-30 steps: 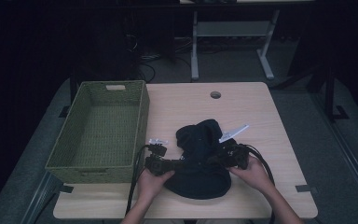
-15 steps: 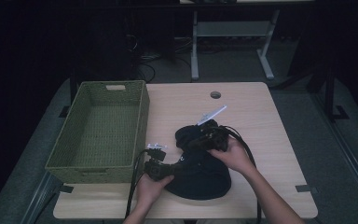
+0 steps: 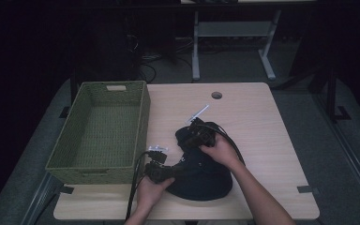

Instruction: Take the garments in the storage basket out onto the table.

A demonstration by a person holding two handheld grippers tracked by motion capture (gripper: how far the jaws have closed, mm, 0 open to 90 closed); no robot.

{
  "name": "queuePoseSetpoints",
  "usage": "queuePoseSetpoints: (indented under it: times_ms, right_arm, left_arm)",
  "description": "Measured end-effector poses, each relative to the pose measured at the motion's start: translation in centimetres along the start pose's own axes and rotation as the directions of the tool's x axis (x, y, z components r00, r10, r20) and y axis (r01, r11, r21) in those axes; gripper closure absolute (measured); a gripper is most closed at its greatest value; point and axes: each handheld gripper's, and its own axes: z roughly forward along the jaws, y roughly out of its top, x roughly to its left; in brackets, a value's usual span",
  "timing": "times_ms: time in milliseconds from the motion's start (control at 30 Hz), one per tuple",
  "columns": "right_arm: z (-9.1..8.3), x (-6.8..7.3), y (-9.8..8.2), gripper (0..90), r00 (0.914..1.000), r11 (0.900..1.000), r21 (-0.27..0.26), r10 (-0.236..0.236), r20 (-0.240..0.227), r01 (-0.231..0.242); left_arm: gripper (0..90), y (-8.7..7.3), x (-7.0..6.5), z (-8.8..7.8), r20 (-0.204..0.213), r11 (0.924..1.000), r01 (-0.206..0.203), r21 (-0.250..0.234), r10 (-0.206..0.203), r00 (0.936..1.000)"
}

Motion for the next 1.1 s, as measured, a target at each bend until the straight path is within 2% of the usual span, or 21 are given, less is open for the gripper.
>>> queuePoseSetpoints:
  times_ms: [100,233,333,533,700,867,933,1100]
  right_arm:
    - [0.7,-0.1,0.1,89.1,0.9999,1.0,0.024,0.0,0.011,-0.001]
    - [1.2,-0.2,0.3,89.7,0.9995,1.0,0.03,0.007,0.029,-0.008]
    - [1.5,-0.2,0.4,89.8,0.9985,1.0,0.025,0.008,0.054,-0.01]
    - [2.0,-0.7,0.8,89.8,0.9968,0.999,-0.002,0.035,0.072,-0.034]
    - [2.3,-1.1,0.9,89.8,0.9962,0.998,-0.028,0.059,0.064,-0.058]
    - [1.7,-1.1,0.9,89.4,0.9964,0.996,-0.047,0.072,0.045,-0.07]
    - [1.3,-0.9,1.0,88.4,0.9971,0.997,-0.057,0.063,0.041,-0.061]
    - [1.3,-0.4,1.5,88.8,0.9987,0.999,-0.034,0.043,0.027,-0.042]
  left_arm:
    - [81.4,0.0,-0.1,0.0,-0.004,1.0,-0.005,0.001,0.005,1.0]
    - [82.5,-0.1,-0.1,0.0,-0.012,0.9999,-0.014,0.003,0.014,0.9998]
    - [82.5,-0.1,-0.1,0.0,-0.012,0.9999,-0.011,0.001,0.011,0.9999]
    - [82.3,-0.3,-0.1,0.0,-0.008,1.0,-0.007,-0.005,0.007,0.9999]
    - [79.3,-0.2,0.1,-0.4,0.007,0.9996,0.014,-0.024,-0.014,0.9999]
    - [79.2,-0.3,-0.2,-1.1,-0.014,0.9985,-0.002,-0.055,0.002,0.9999]
    - [81.3,-0.4,0.0,-1.1,-0.027,0.9979,0.006,-0.065,-0.008,0.9996]
    - [84.6,-0.6,0.3,-1.0,-0.042,0.9991,0.0,-0.042,-0.002,0.9991]
